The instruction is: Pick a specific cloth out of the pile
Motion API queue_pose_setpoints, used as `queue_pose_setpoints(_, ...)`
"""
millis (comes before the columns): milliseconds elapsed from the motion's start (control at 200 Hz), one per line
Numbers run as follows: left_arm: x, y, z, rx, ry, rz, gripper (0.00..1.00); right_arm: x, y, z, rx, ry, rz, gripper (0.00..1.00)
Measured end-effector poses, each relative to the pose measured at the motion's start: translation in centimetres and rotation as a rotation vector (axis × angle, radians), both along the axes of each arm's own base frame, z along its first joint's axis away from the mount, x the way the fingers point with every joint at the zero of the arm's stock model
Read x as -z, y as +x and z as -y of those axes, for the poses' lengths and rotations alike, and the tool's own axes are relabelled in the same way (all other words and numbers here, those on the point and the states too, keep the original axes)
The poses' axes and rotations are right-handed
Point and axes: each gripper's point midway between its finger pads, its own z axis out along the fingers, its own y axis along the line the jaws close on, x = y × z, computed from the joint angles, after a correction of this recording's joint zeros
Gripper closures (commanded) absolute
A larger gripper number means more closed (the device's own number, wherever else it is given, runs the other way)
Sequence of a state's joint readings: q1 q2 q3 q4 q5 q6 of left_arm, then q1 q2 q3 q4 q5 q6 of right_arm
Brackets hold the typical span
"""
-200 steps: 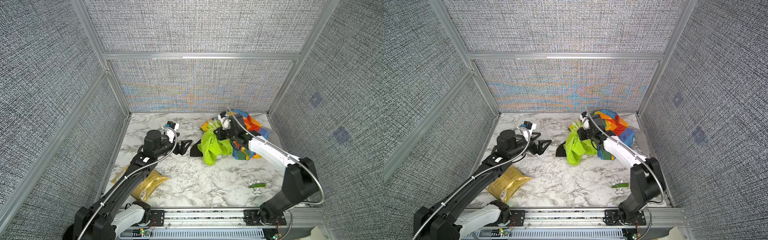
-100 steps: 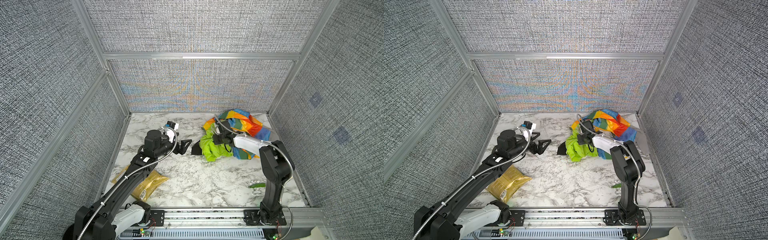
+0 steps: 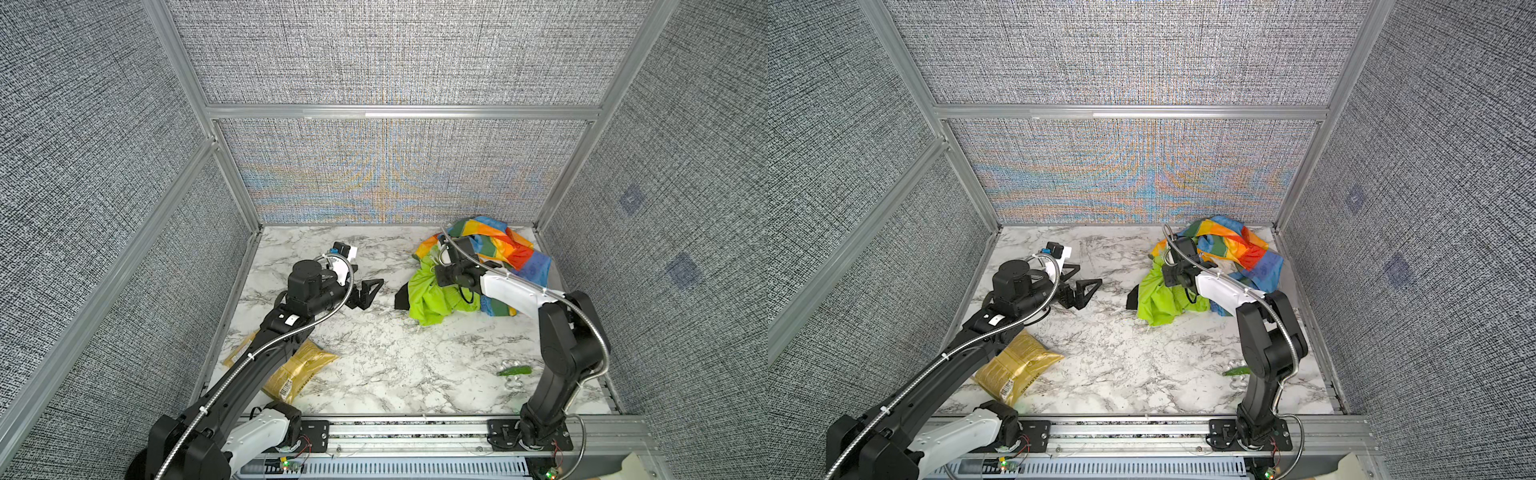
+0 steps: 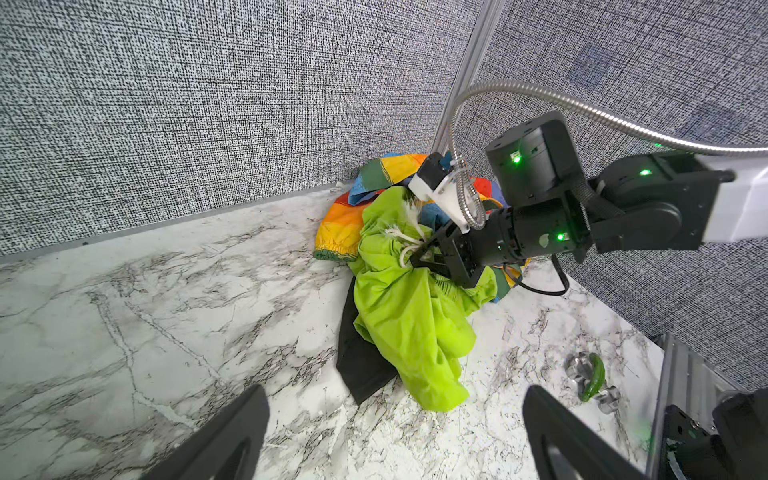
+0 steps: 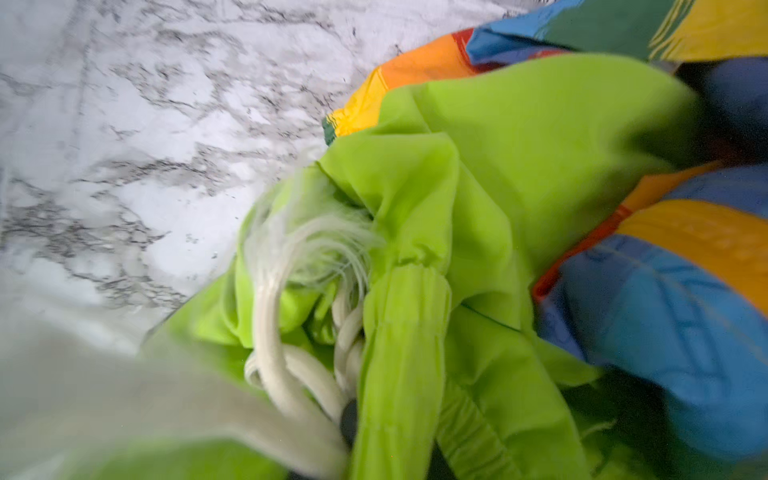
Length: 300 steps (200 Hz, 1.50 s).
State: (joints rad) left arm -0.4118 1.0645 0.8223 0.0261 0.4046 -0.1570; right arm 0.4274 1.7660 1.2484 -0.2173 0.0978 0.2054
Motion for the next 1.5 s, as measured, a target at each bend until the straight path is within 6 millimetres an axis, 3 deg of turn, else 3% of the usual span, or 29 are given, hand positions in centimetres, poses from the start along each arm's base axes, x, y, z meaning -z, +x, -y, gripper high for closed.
queue_pose_setpoints(260,-0.5,-0.2,-0.1,0.0,-0.003,0.017,0.02,-10.0,-0.8,0.3,0.003,0.11,0.172,0.95)
queue_pose_setpoints(630,-1.4,-0.6,-0.3,0.003,-0.01,0.04,0.01,-20.3,-3.0,1.5,0.013,0.209,0.358,0.97)
queue_pose_setpoints(1016,-3.0,-1.9,-0.1,0.066,-0.015,0.095,0.01,-28.6,-4.9,2.1,-0.003,0.287,0.513,0.98)
queue_pose_setpoints(1381,-5.3,-0.8,-4.0,-0.044,-0.031,0.154,0.01,-36.2,-6.5,2.0,-0.042,0.372,0.657,0.98)
queue_pose_setpoints(1501,-6.4,-1.4,-4.9,-0.069,-0.033,0.178,0.01,-37.2,-6.0,0.9,-0.079,0.422,0.667,0.98)
